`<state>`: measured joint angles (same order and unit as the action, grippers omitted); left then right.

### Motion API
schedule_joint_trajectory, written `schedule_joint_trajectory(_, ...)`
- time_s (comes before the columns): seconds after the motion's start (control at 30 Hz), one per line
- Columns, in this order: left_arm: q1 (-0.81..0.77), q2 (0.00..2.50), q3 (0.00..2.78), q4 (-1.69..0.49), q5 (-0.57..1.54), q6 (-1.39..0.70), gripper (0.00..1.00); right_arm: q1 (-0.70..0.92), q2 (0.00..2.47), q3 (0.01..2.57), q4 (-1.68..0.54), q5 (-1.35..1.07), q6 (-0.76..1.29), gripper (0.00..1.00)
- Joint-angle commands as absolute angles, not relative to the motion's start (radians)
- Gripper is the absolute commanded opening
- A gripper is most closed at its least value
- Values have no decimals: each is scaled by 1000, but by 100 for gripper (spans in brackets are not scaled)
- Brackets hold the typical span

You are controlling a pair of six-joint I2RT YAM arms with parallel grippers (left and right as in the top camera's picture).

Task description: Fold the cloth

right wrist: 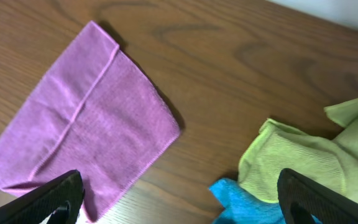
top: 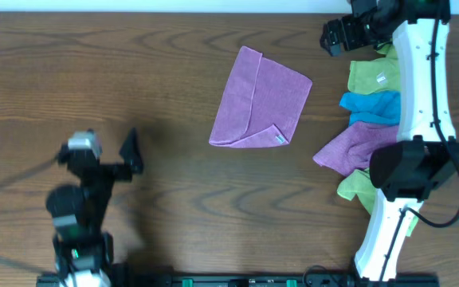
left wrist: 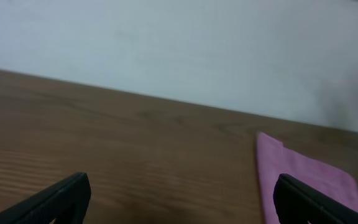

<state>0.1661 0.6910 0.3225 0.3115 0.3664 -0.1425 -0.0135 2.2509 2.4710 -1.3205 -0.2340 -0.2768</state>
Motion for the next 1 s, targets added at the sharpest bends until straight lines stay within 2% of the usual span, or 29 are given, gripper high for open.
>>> schedule_joint_trajectory(0.0,163,921,527,314,527,-109,95,-9,2249,2470,-1328,-274,-191,99)
schedule_joint_trajectory(0.13,153,1239,791,240,673,-29,95,-9,2226,2470,-1343,-296,-128,99)
schedule_joint_trajectory(0.27,74,1513,1080,76,709,84,95,-8,2172,2470,-1383,-293,-112,99)
schedule_joint_trajectory(0.33,-2,1627,1230,-39,682,197,95,-10,2130,2470,-1399,-267,-94,99)
schedule_joint_trajectory(0.47,-153,1803,1462,-200,474,366,95,-13,2062,2470,-1418,-206,-50,99)
schedule_joint_trajectory(0.7,-351,2036,1637,-199,225,509,95,-15,2010,2470,-1435,-167,-45,99)
schedule_joint_trajectory(0.83,-387,2080,1639,-149,247,488,95,-22,2001,2470,-1415,-146,-65,99)
schedule_joint_trajectory(0.97,-411,2098,1639,-165,377,394,95,-33,2001,2470,-1401,-146,-96,99)
